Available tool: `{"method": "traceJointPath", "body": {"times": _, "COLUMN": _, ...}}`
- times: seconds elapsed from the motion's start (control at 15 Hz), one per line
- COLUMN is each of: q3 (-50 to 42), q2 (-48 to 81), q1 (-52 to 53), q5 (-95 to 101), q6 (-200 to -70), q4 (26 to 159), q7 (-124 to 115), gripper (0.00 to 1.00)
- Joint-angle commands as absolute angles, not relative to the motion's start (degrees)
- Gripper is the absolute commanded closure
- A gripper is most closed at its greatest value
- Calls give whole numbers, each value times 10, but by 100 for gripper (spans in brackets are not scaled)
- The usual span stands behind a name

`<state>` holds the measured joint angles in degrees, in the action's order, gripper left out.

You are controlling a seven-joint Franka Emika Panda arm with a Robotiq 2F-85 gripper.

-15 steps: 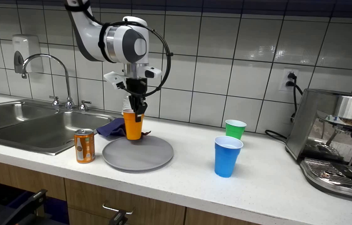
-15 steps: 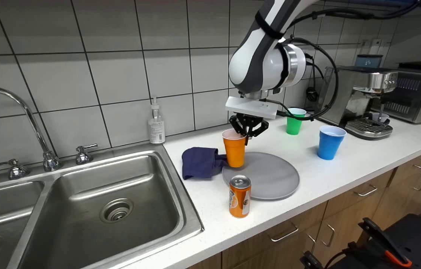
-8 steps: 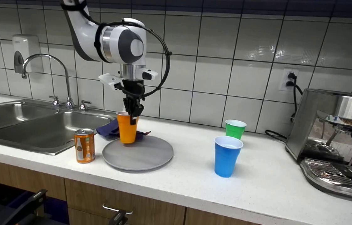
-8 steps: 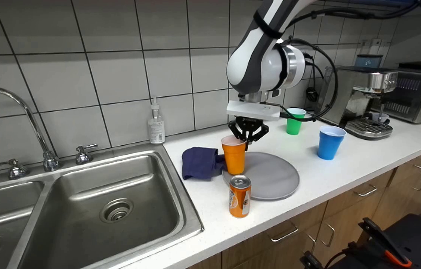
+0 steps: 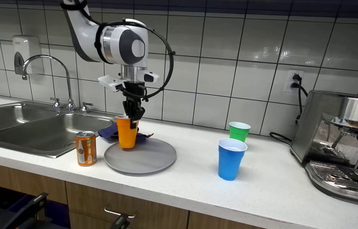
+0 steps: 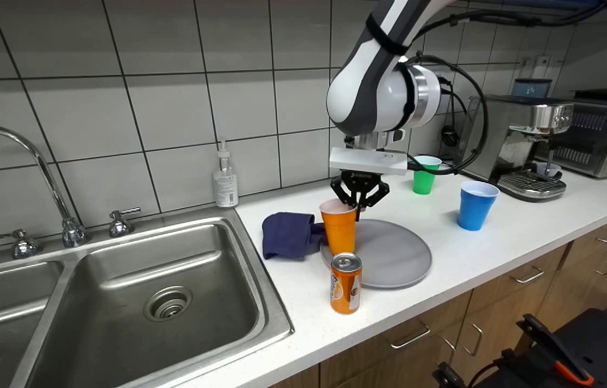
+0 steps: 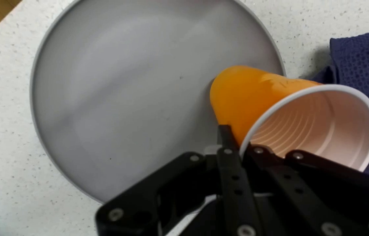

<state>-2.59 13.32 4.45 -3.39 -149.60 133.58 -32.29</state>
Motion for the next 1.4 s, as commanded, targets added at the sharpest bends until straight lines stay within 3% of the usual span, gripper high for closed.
{"method": "traceJointPath", "body": {"times": 0.0, "q3": -23, "q2": 112, "q1": 43, "q5": -44, "q6": -1481, "q4": 1350, "q7": -308, "gripper": 99}}
{"method": "traceJointPath", "body": {"times": 0.6, "q3": -24, "q2": 110, "q1": 44, "q5": -40, "q6": -1496, "q4": 1365, "q7": -308, "gripper": 99}}
{"method": "traceJointPath", "body": {"times": 0.67, "q3": -24, "q2": 109, "q1": 44, "q5": -40, "q6": -1498, "q4": 1366, "q7": -306, "gripper": 72}}
{"method": "traceJointPath", "body": {"times": 0.73, "q3": -25, "q2": 108, "q1": 45, "q5": -39, "q6": -1498, "q4": 1367, "q7": -307, "gripper": 71}}
{"method": "traceJointPath", "body": {"times": 0.87, "q3": -24, "q2": 105, "q1": 44, "q5": -39, "q6": -1494, "q4": 1367, "q7": -306, "gripper": 58}}
{"method": "traceJointPath", "body": {"times": 1.33, "q3": -35, "q2": 103, "q1": 36, "q5": -45, "q6": -1501, "q4": 1336, "q7": -322, "gripper": 4}}
